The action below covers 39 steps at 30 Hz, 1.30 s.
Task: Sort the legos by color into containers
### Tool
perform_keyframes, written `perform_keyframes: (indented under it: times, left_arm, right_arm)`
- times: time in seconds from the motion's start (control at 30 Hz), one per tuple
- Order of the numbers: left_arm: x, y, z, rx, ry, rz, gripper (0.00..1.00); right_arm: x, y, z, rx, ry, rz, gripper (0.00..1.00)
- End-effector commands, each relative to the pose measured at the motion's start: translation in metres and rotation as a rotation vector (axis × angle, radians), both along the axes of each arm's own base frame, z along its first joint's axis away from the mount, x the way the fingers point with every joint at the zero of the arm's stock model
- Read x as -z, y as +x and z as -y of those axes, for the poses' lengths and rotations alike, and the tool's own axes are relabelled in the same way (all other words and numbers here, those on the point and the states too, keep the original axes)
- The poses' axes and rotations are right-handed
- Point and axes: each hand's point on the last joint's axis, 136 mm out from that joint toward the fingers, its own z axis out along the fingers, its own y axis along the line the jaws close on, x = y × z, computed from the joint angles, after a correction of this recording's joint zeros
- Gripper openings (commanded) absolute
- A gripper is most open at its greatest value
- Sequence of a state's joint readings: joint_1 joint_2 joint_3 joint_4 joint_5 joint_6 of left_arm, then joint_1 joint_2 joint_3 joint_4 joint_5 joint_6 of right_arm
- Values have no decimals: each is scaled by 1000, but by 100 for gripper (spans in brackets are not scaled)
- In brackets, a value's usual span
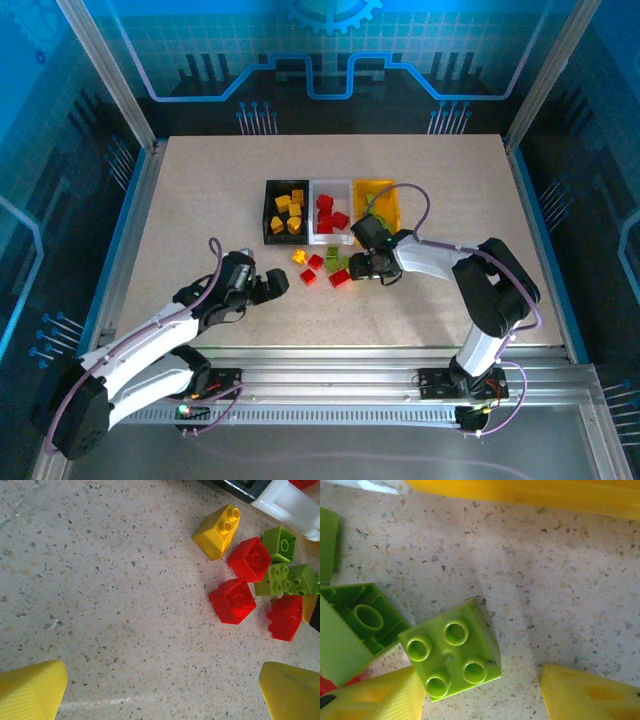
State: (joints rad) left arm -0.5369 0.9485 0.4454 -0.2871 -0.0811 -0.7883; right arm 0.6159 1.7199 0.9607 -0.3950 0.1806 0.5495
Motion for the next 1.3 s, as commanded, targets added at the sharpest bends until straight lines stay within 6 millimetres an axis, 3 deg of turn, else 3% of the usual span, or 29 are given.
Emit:
perform_keyframes:
  times: [0.0,0.3,0.57,0.67,0.83,1.0,1.27]
  left_arm:
    - [1,1,4,-7,-26,-7,99]
    - [4,1,4,-6,-22,-15,99]
    - [9,2,8,-5,-35,-32,99]
    - [9,2,9,0,-36,-35,99]
    - [10,3,11,3,-41,-40,99]
    - [11,3,12,4,-44,-44,99]
    - [13,2,11,2,-44,-50,99]
  right_arm:
    - [-3,13,2,26,-20,42,63]
    - [1,36,2,37,-15,71,61]
    - [3,40,-3,11,-7,88,43]
    - [-1,42,-2,2,-9,110,40]
    - [-5,44,5,12,-44,123,55]
    - [-1,51,9,20,-85,123,58]
    - [-4,44,7,6,-61,119,38]
